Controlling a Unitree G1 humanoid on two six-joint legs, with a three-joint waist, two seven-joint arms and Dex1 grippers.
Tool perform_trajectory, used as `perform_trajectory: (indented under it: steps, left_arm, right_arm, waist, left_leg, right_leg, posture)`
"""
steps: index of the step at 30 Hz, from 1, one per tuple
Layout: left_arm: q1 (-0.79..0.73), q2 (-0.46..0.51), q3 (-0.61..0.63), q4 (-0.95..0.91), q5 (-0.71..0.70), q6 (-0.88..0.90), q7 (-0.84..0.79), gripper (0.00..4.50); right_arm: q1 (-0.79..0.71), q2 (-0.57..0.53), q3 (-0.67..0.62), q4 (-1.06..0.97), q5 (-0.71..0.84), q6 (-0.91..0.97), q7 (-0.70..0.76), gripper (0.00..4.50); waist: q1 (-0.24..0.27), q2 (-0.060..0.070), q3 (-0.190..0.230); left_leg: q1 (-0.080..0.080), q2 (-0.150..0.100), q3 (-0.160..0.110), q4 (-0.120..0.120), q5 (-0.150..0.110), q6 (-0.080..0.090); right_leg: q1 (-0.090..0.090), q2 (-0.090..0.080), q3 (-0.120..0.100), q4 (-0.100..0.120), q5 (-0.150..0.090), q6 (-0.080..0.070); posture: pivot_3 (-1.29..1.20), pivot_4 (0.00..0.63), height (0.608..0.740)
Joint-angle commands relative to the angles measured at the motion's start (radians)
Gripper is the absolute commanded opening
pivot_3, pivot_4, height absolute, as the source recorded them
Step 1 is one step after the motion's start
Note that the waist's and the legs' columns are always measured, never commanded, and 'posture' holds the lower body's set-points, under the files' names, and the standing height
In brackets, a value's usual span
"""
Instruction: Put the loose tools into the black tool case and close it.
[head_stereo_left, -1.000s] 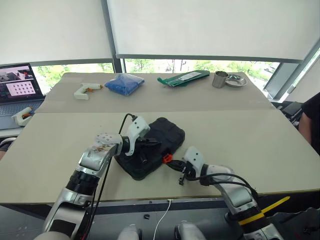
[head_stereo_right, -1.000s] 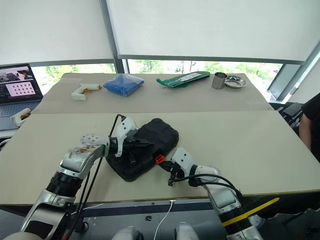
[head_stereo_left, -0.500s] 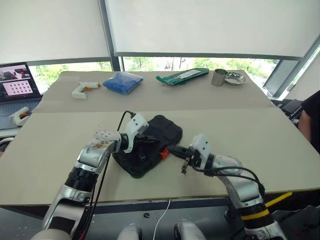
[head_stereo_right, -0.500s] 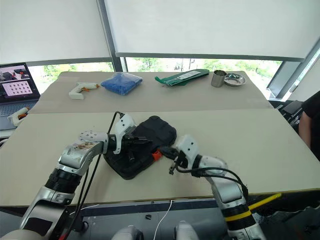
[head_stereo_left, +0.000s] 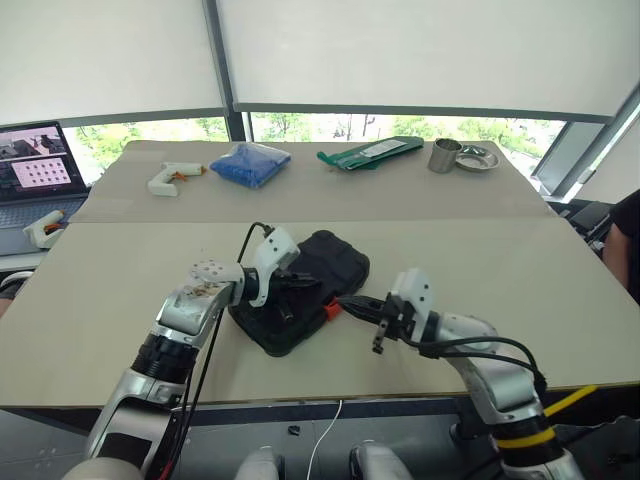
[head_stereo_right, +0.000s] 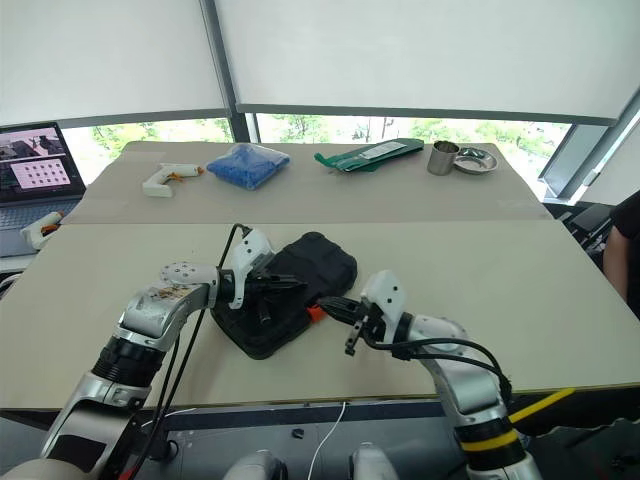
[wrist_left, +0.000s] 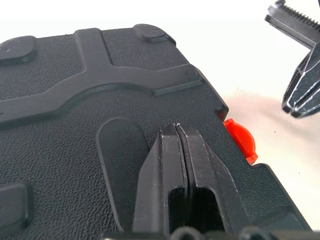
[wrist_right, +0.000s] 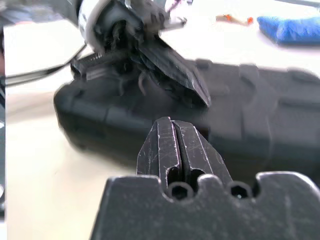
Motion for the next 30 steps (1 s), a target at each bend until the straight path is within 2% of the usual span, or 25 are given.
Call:
perform_trajectory:
  steps: [1,10,16,20,22,24,26,30]
  left_arm:
    - [0.063,0.018,-0.050,0.058,0.027,0.071,0.008,0.07]
    - [0.073,0.031,-0.050,0.040,0.022,0.092,0.003,0.07]
    - [0.070,0.056,-0.058,0.039,0.018,0.098,-0.014,0.07]
    - [0.089,0.069,-0.026,0.023,-0.007,0.050,-0.034,0.07]
    - [0.114,0.061,0.054,-0.020,-0.068,0.000,-0.046,0.07]
    - [0.133,0.047,0.158,-0.104,-0.159,-0.023,-0.057,0.47]
    - [0.162,0.089,0.216,-0.174,-0.194,-0.062,-0.089,0.98]
    - [0.245,0.185,0.343,-0.208,-0.244,-0.089,-0.116,2.41]
  right_arm:
    - [-0.017,0.009,0.024,0.009,-0.021,0.040,-0.036,0.00]
    - [-0.134,0.084,0.115,0.173,-0.109,-0.010,-0.048,0.00]
    - [-0.215,0.131,0.113,0.261,-0.125,-0.034,-0.046,0.00]
    - [-0.192,0.123,0.100,0.207,-0.081,-0.031,-0.002,0.00]
    - [-0.143,0.086,0.078,0.141,-0.041,0.005,0.031,0.00]
    - [-0.072,0.011,0.061,0.075,-0.025,0.017,0.080,0.00]
    - [-0.004,-0.047,0.014,0.014,0.006,-0.019,0.115,0.00]
    - [0.077,-0.123,-0.106,-0.090,0.093,-0.007,0.133,1.17]
  waist:
    - [-0.003,0.000,0.000]
    - [-0.005,0.000,0.000]
    - [-0.020,0.000,0.000]
    - [-0.024,0.000,0.000]
    - [-0.027,0.000,0.000]
    - [-0.026,0.001,0.001]
    - [-0.022,0.001,0.002]
    - [-0.021,-0.003,0.009]
  left_leg:
    - [0.000,0.000,0.000,0.000,0.000,0.000]
    - [0.001,0.000,0.000,-0.001,0.000,0.000]
    - [0.001,0.001,-0.001,-0.002,0.000,0.000]
    - [0.001,0.000,-0.001,-0.003,0.000,0.000]
    - [0.001,0.000,-0.001,-0.004,0.000,0.000]
    - [0.000,0.000,0.000,-0.007,0.000,0.000]
    - [-0.001,0.000,-0.001,-0.008,0.000,0.000]
    - [-0.006,0.000,-0.001,-0.009,-0.001,0.001]
  right_leg:
    - [0.000,0.000,0.000,0.000,-0.001,-0.001]
    - [0.000,0.001,0.000,0.000,-0.001,-0.002]
    - [-0.001,0.001,0.000,0.000,0.002,0.003]
    - [-0.001,0.001,0.000,0.000,0.002,0.003]
    - [-0.001,0.001,0.000,0.000,0.002,0.003]
    - [-0.003,0.001,0.001,-0.001,0.001,0.002]
    - [-0.003,0.001,0.001,-0.001,0.001,0.002]
    - [-0.008,0.000,0.000,-0.002,0.001,0.000]
  posture:
    - [0.00,0.150,0.740]
    - [0.00,0.150,0.740]
    - [0.00,0.150,0.740]
    - [0.00,0.150,0.740]
    - [0.00,0.150,0.740]
    - [0.00,0.150,0.740]
    - [0.00,0.150,0.740]
    - [0.00,0.150,0.740]
